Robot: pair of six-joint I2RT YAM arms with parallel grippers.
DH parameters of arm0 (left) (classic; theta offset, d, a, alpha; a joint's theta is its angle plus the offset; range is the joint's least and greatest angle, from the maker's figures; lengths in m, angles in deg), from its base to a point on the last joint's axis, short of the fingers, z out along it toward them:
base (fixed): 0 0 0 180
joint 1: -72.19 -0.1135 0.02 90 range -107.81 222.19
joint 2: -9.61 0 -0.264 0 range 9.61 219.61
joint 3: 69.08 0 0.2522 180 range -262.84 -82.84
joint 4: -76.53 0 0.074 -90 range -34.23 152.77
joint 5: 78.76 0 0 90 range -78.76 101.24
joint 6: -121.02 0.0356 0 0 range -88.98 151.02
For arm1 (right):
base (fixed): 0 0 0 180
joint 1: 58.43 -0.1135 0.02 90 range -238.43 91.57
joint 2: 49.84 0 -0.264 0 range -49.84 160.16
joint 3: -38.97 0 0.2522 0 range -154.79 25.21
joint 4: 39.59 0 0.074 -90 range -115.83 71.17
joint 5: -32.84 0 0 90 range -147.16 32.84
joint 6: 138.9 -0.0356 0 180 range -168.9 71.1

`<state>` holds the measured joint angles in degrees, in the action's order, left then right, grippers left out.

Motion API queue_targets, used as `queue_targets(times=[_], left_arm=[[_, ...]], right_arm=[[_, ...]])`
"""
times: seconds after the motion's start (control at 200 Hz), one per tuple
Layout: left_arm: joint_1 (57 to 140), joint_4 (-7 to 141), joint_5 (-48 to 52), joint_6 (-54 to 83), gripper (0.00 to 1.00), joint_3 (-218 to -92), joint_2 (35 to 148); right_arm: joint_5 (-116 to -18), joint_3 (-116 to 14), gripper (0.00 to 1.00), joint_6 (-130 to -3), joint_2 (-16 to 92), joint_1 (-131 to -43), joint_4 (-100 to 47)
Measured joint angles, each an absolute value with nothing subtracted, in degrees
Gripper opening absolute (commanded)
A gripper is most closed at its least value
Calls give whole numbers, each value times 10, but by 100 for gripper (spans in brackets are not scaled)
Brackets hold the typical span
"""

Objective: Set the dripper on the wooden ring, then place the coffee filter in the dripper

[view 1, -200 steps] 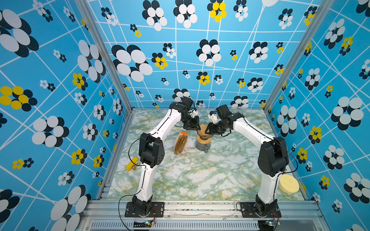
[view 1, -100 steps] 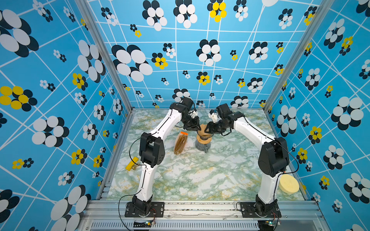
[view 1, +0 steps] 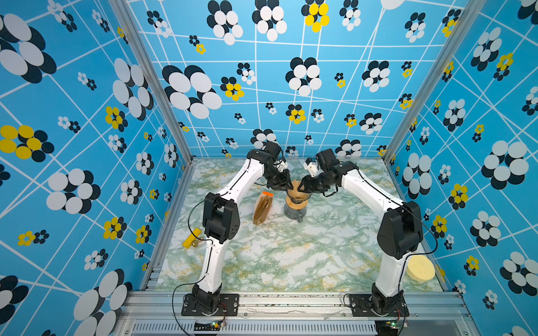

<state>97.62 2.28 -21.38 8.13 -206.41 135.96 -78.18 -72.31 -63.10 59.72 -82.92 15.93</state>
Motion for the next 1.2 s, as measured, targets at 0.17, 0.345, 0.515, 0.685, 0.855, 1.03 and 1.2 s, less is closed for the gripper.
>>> queue_targets(times=[0.17,0.345,0.515,0.685,0.855,1.03,1.2], left_arm=[[974,16,-214,81,33,-2064,1359],[974,14,-214,84,34,-2063,1359],[974,13,-214,87,33,-2063,1359],[974,10,-215,92,30,-2063,1359],[974,10,-218,93,28,-2062,1359],[974,10,-218,96,32,-2062,1359],[974,10,-219,96,39,-2062,1359]], right_arm=[[-780,-723,47,-631,590,-829,159],[-780,-723,47,-631,590,-829,159],[-780,-722,47,-631,590,-829,159],[-780,-719,47,-631,590,-829,158],[-780,-718,46,-631,590,-829,157],[-774,-718,46,-631,590,-829,157],[-768,-718,46,-631,590,-829,157]])
